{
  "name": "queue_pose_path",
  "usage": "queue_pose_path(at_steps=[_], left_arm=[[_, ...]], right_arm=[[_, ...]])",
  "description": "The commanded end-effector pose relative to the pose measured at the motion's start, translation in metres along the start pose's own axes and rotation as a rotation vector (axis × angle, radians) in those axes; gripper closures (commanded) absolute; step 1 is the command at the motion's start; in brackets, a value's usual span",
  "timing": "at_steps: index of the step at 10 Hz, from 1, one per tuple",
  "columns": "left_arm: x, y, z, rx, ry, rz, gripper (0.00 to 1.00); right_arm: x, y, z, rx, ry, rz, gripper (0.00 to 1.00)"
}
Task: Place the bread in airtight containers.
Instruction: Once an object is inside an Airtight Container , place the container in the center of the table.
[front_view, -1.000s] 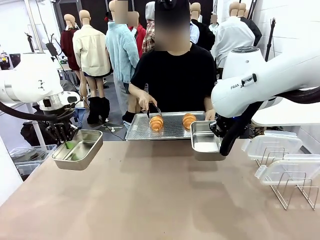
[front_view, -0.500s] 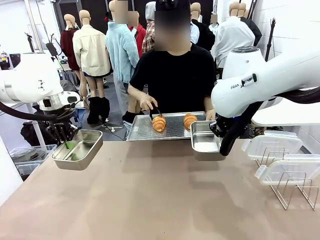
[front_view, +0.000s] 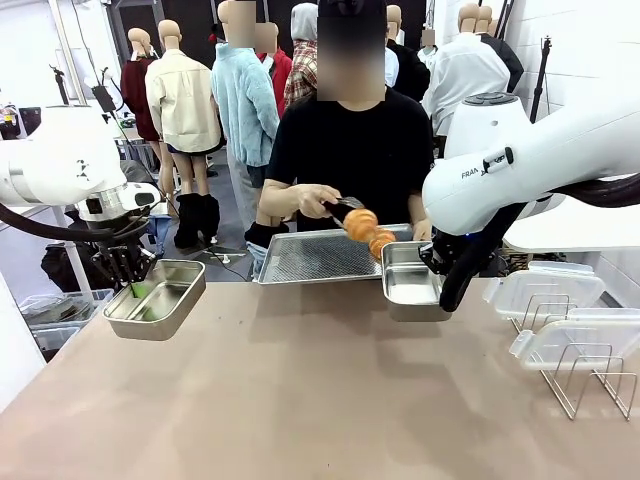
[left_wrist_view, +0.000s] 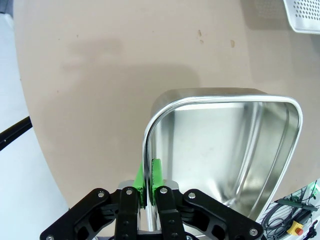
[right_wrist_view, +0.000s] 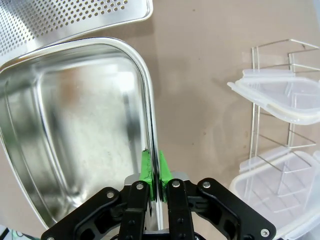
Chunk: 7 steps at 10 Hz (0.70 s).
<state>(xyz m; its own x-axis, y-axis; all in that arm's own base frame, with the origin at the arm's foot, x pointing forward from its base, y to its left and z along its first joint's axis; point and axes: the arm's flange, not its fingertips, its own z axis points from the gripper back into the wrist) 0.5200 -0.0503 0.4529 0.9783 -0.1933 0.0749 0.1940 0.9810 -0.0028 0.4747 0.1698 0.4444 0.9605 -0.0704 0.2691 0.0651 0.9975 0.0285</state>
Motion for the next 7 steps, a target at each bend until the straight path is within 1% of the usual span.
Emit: queue_pose_path(at_steps=[1,7], left_arm=[[-0.0006,0.0007,0.0024,0.002,-0.004,-0.008,1.00],[-0.0006,0.0007,0.0024,0.002,-0.004,-0.008,1.00]], right_arm=[[0.0005,0.0008,0.0028,0.006,-0.008,-0.001,1.00],[0.0005,0.0008,0.0028,0.006,-0.008,-0.001,1.00]])
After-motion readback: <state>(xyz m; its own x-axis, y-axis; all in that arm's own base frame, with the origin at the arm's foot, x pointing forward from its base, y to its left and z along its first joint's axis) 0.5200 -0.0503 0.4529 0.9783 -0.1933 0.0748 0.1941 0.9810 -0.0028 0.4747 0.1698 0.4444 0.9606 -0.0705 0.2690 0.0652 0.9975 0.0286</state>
